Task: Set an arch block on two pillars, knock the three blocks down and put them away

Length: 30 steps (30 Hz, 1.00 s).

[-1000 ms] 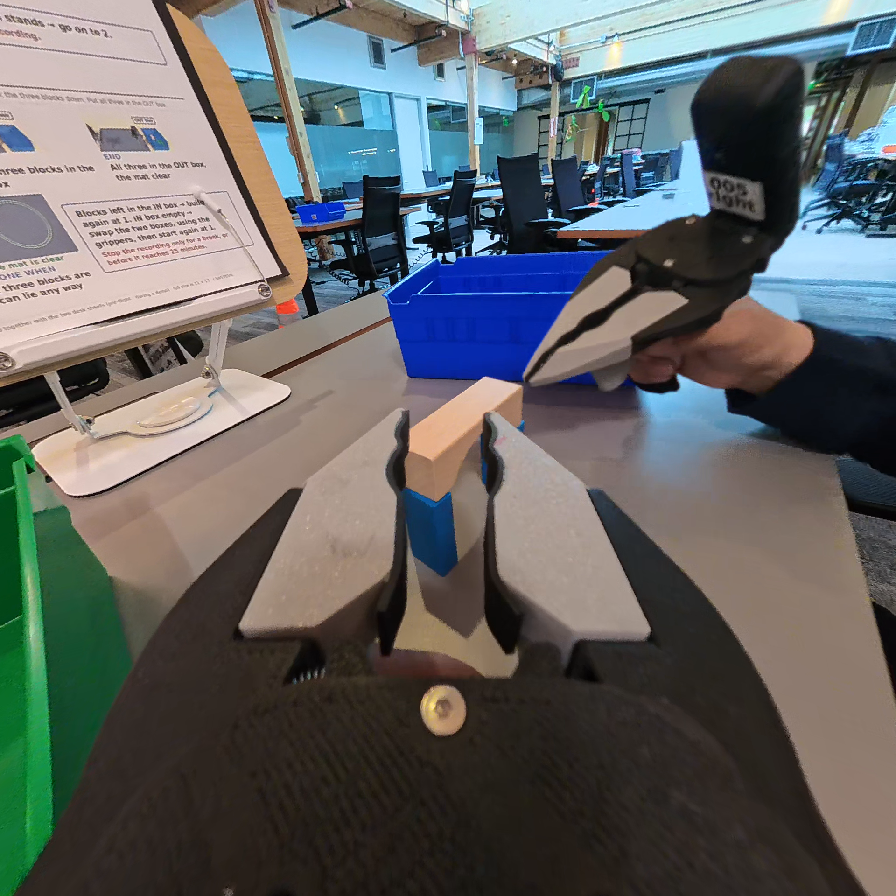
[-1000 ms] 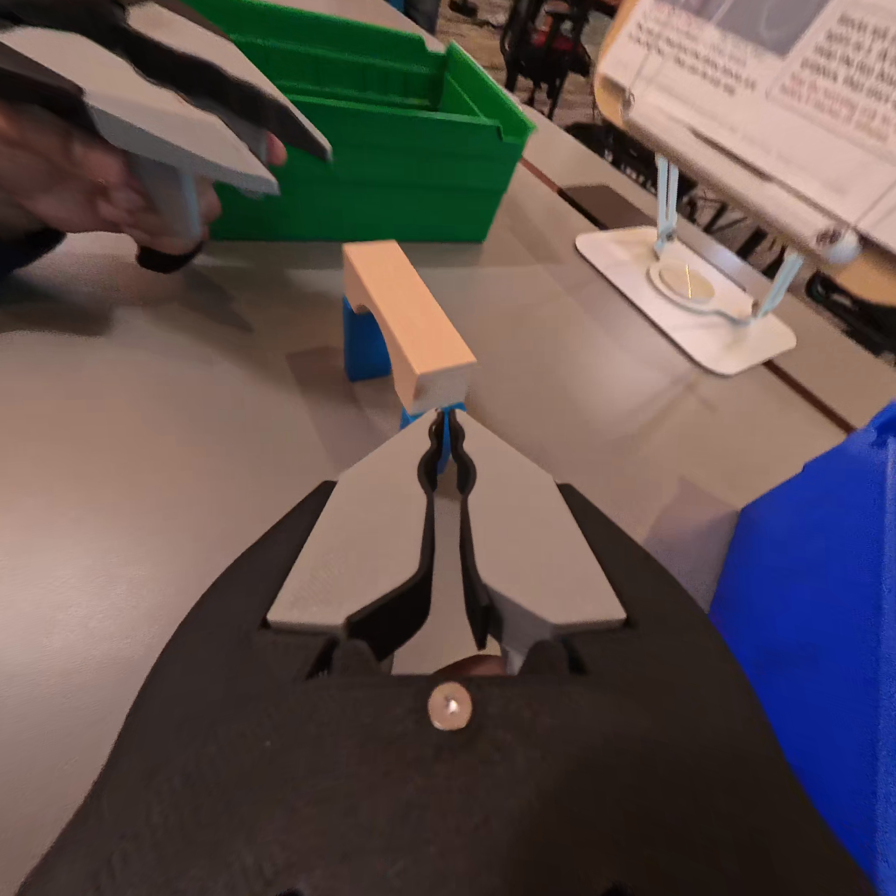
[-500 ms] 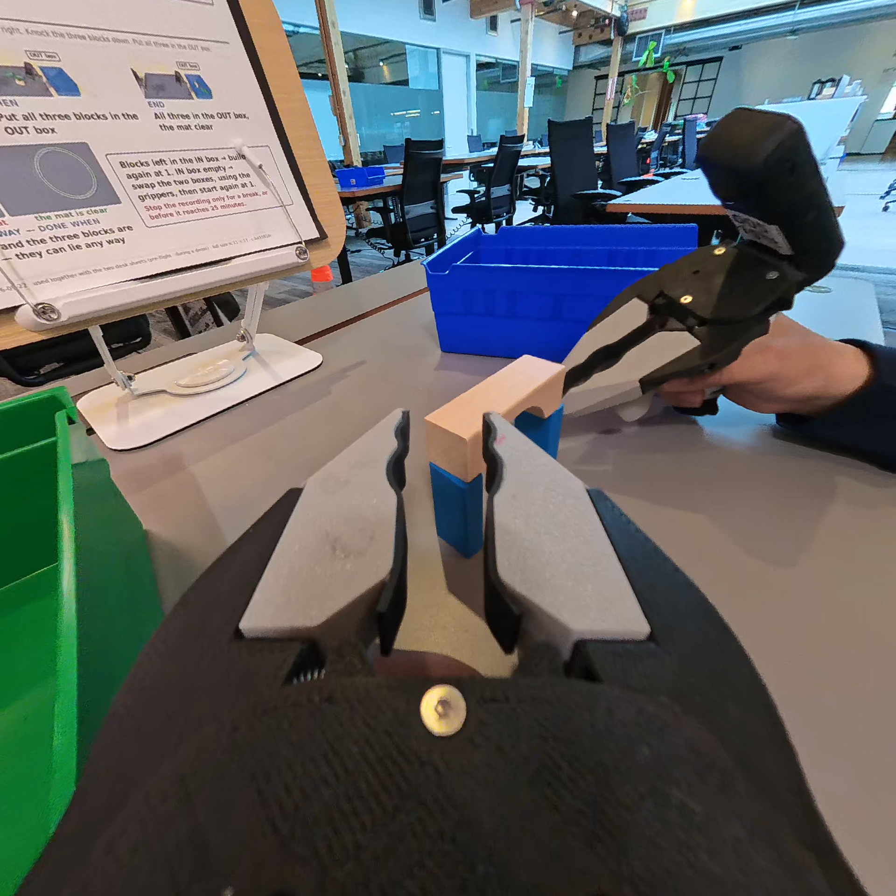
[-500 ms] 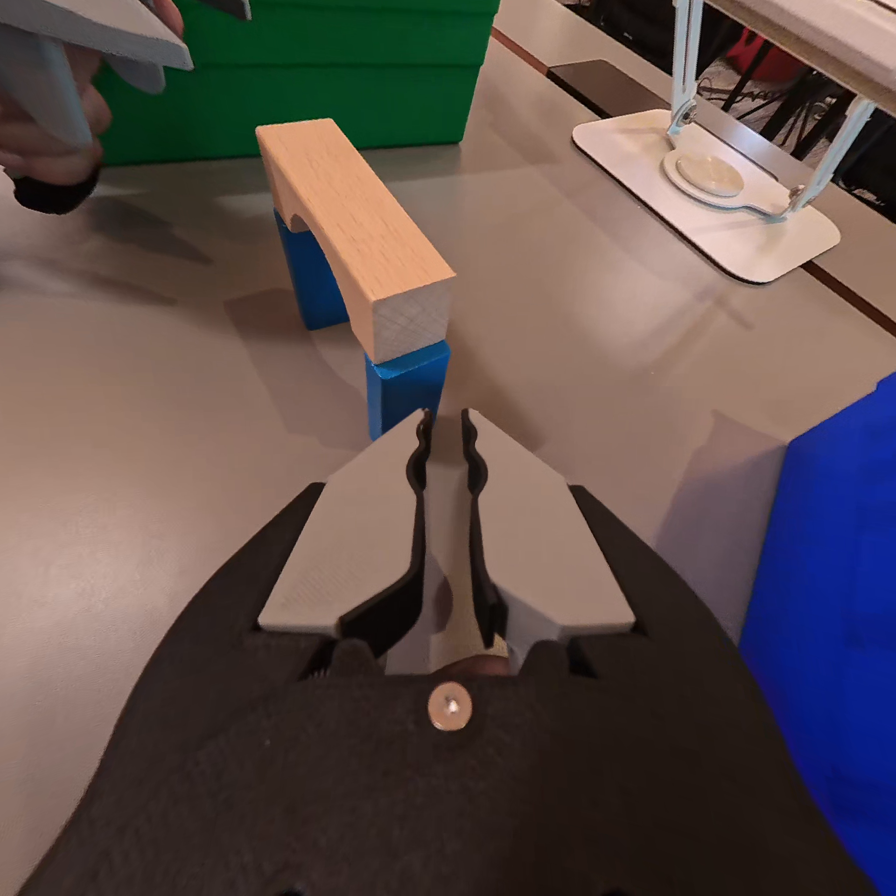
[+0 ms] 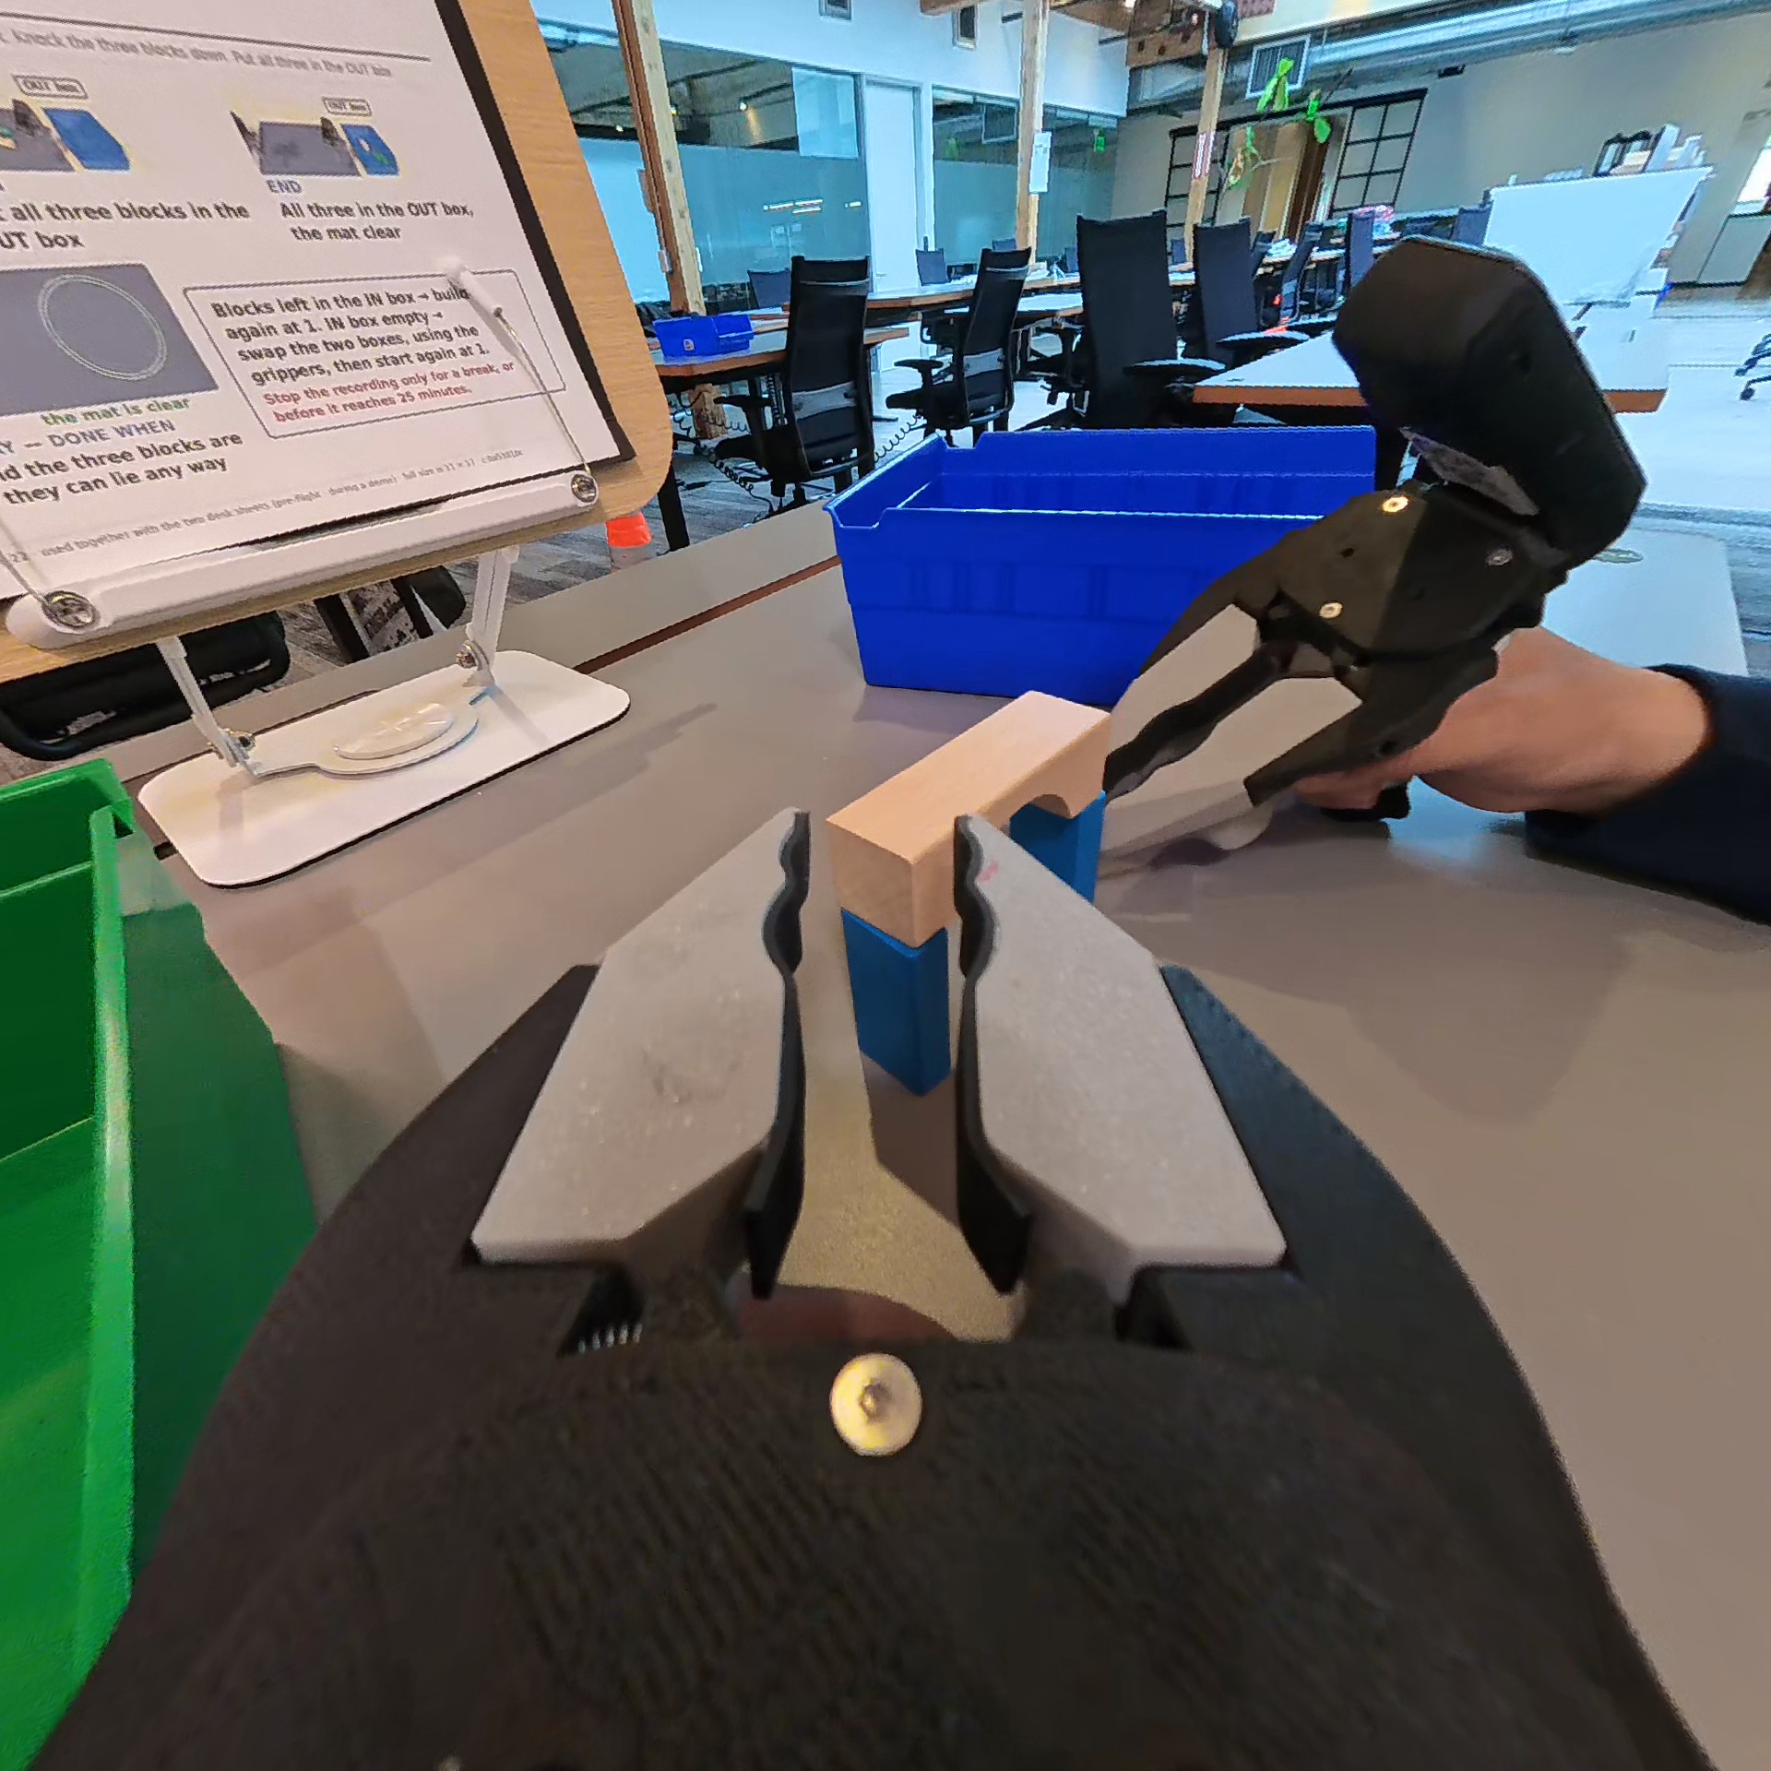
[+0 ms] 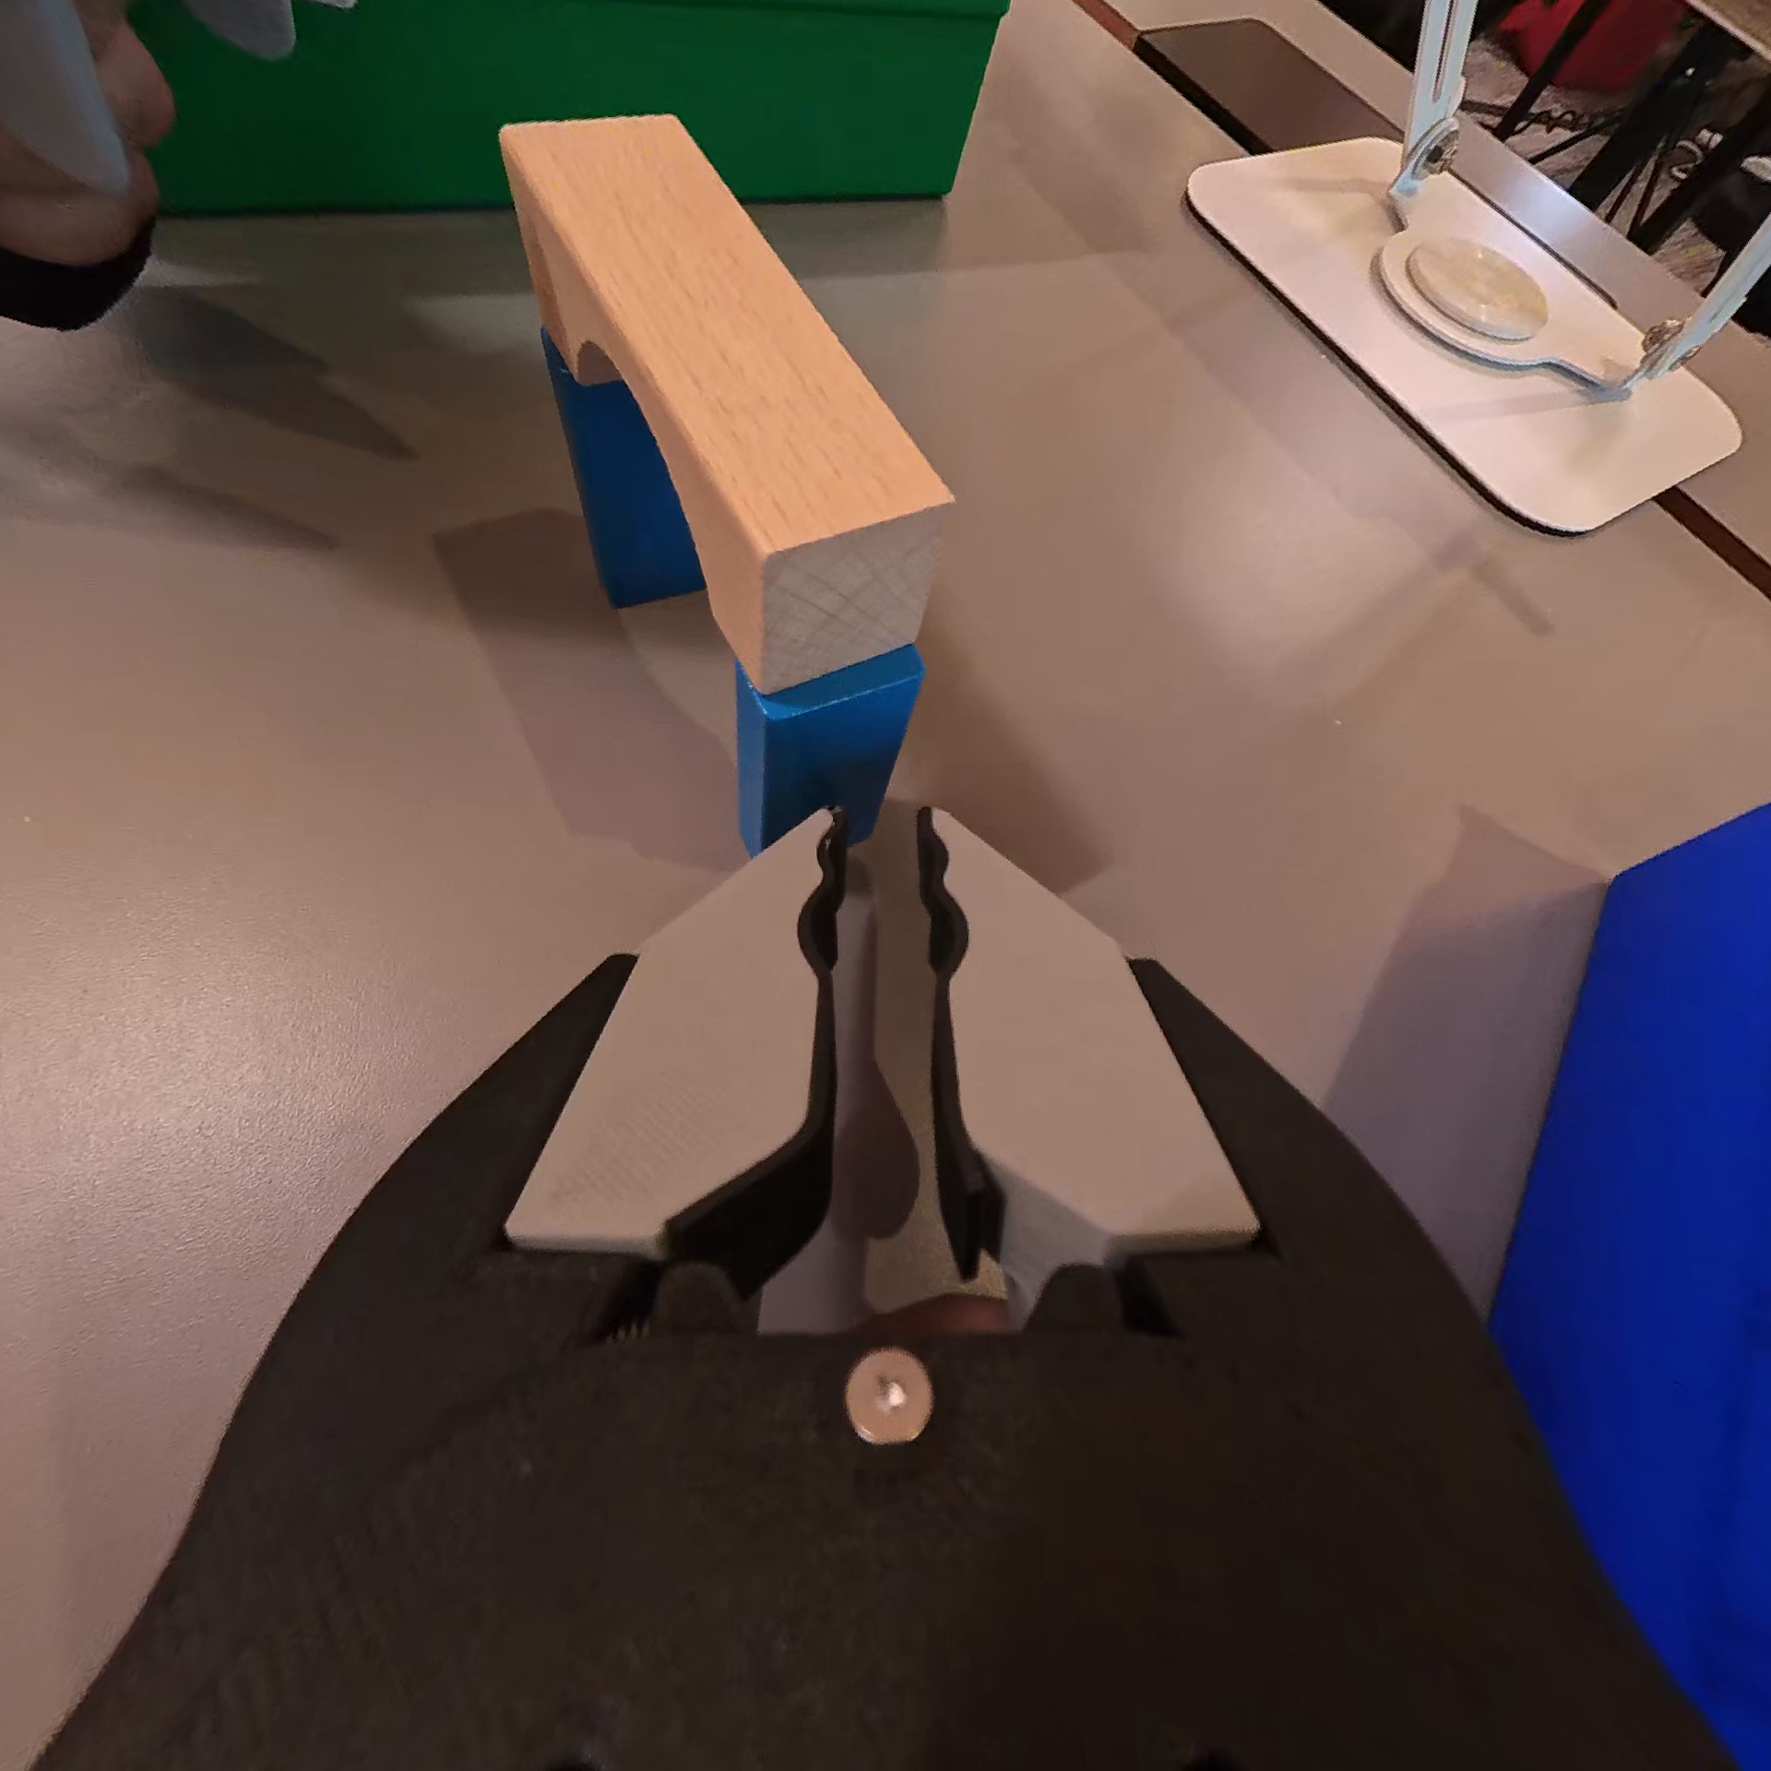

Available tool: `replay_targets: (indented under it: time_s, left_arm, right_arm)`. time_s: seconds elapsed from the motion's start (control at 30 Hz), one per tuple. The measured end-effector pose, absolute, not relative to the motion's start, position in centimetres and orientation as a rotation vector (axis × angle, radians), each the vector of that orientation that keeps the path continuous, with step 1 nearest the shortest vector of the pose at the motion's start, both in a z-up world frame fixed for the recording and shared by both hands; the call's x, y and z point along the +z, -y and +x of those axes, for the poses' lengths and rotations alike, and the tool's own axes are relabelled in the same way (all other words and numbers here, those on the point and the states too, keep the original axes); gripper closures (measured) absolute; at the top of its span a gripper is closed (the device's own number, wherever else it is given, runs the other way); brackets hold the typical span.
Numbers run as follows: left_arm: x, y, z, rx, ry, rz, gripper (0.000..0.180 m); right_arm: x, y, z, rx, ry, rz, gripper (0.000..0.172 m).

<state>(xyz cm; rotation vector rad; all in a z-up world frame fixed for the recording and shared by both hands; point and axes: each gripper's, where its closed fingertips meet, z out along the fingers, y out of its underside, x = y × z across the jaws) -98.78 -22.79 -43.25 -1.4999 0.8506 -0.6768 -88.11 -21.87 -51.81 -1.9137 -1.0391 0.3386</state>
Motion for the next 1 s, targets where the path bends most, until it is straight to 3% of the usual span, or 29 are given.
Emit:
replay_targets:
  time_s: [1.0]
  left_arm:
    - [-46.3,21.0,-99.5,-0.521,-0.857,-1.656,0.153]
  right_arm:
    - [-49.0,20.9,-88.0,0.368,0.917,-1.821,0.157]
